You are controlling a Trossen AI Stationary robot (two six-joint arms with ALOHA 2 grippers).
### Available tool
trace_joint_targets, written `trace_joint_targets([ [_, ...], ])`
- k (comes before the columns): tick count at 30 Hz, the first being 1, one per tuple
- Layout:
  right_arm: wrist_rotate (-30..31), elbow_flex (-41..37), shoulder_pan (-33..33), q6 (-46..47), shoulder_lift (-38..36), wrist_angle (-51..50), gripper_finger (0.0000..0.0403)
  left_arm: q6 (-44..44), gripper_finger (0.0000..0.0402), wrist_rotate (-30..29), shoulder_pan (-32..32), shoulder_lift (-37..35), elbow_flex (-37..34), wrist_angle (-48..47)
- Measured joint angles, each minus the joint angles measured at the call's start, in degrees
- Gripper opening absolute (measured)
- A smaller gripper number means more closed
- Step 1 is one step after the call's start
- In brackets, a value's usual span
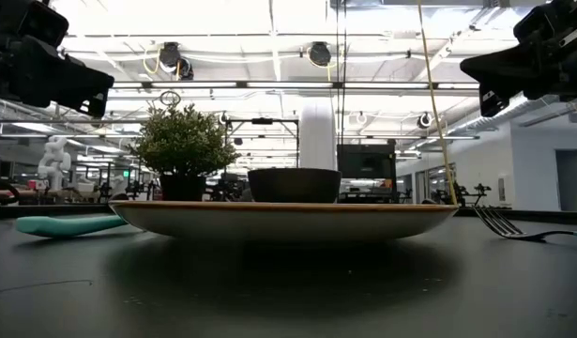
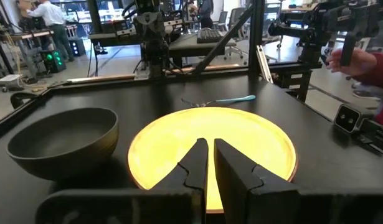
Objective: Set table place
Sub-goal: Put the black bowl on the yellow plate
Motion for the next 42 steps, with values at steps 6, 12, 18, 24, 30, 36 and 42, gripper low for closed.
trace_joint_targets([
  [6, 0.0, 0.0, 0.01, 0.02, 0.0, 0.0, 0.0, 0.07, 0.0031, 0.0, 0.01, 0.0, 0.0, 0.03],
  [12, 0.0, 0.0, 0.0, 0.0, 0.0, 0.0, 0.0, -3.02, 0.0031, 0.02, 0.01, 0.0, 0.0, 2.55],
  [18, 0.0, 0.0, 0.0, 0.01, -0.01, 0.0, 0.0, -6.02, 0.0031, 0.02, -0.01, 0.0, 0.0, 4.43],
  [24, 0.0, 0.0, 0.01, 0.0, 0.0, 0.0, 0.0, -4.7, 0.0031, 0.02, 0.0, 0.0, 0.0, 4.47],
  [30, 0.0, 0.0, 0.01, 0.02, 0.0, 0.01, 0.0, -6.16, 0.0031, 0.02, -0.01, 0.0, 0.0, 4.47],
  [36, 0.01, 0.0, -0.01, -1.74, -0.02, 0.05, 0.0, -5.71, 0.0031, 0.02, 0.01, 0.0, 0.0, 4.47],
  [42, 0.02, 0.0, -0.01, -3.15, 0.0, 0.04, 0.0, -6.27, 0.0031, 0.02, 0.02, 0.0, 0.0, 4.53],
])
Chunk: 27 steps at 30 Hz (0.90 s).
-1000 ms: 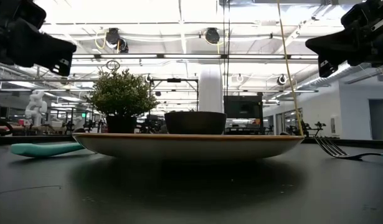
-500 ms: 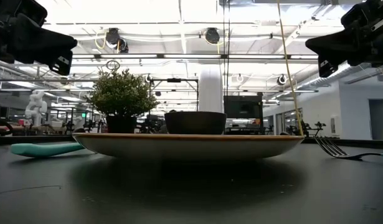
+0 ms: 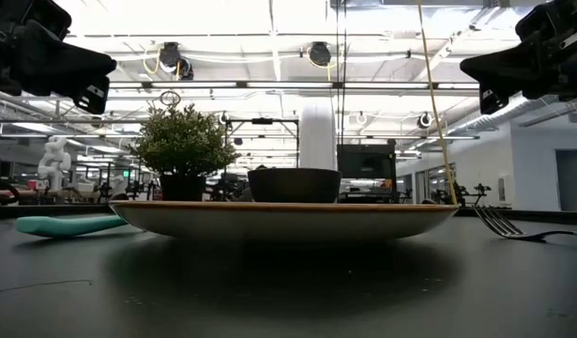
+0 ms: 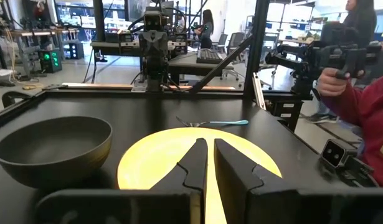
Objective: Set table place
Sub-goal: Put the black bowl on the yellow plate
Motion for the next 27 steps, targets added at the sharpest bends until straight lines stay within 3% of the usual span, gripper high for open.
trace_joint_targets([
  [14, 0.0, 0.0, 0.0, -0.09, -0.01, 0.0, 0.0, -6.49, 0.0031, 0.0, 0.0, 0.0, 0.0, 1.52],
  [21, 0.5, 0.0, 0.0, -1.8, 0.0, 1.64, 0.0, -5.67, 0.0031, -0.08, 0.0, 0.0, 0.0, 1.54],
  [27, 1.72, 1.0, -0.24, -1.69, 0.13, 3.19, 0.0, -5.51, 0.0031, -3.55, -0.01, 0.0, 0.0, 1.54],
])
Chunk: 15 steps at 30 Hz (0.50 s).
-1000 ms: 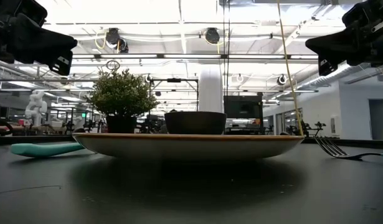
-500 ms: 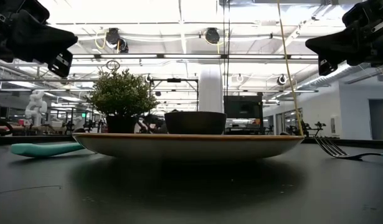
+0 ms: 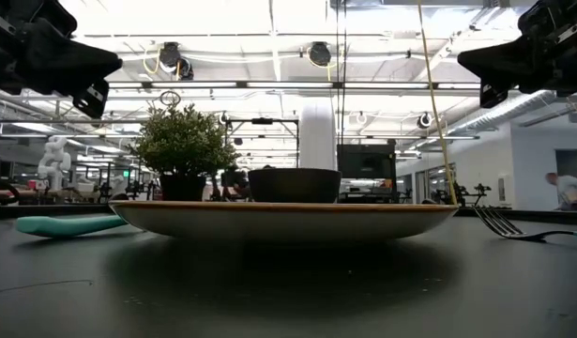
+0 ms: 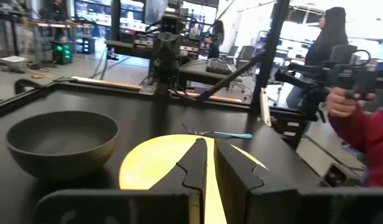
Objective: Set table place
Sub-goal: Put the black bowl on the yellow plate
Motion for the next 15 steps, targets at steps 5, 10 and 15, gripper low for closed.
trace_joint_targets([
  [5, 0.01, 1.94, 0.0, -0.17, 1.35, -0.37, 0.0, 0.0, 0.0031, -0.96, 0.01, 0.0, 0.0, 0.0],
  [10, 0.2, 5.66, -1.15, -0.29, 4.62, -0.11, 0.0, 0.01, 0.0031, -0.99, 0.01, 0.01, 0.0, 0.0],
  [15, 0.79, 8.46, -3.8, -0.84, 8.98, -0.21, 0.0, 0.42, 0.0031, -1.0, 0.01, 0.0, 0.0, 0.02],
])
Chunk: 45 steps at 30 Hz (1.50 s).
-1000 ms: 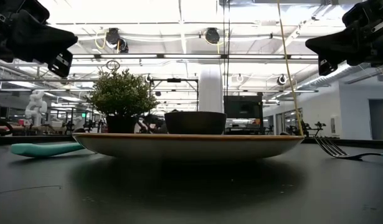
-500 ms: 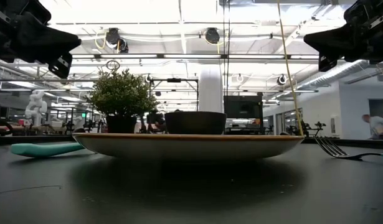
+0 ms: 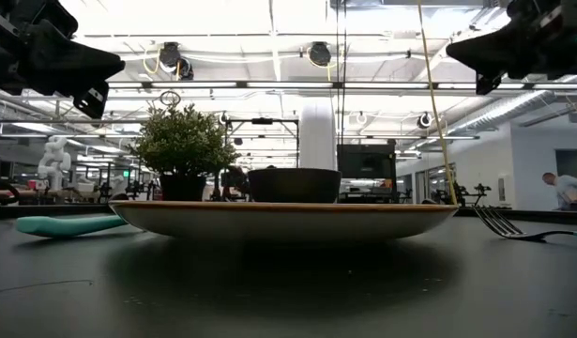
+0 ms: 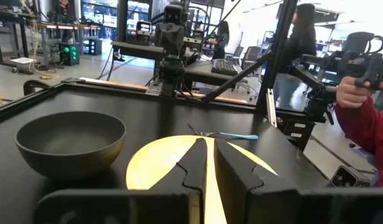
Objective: Set table place
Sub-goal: Put the black bowl on the yellow plate
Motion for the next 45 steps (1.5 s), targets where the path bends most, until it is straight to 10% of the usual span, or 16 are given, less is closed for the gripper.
trace_joint_targets([
  [27, -0.05, 10.04, -18.2, 0.27, 25.75, 4.38, 0.0, 0.02, 0.0031, -4.48, 0.0, 0.0, 0.0, 0.04],
  [45, -16.05, 14.37, -25.62, 1.56, 40.86, 12.13, 0.0, 0.68, 0.0031, -4.48, -0.01, 0.01, 0.0, 0.06],
])
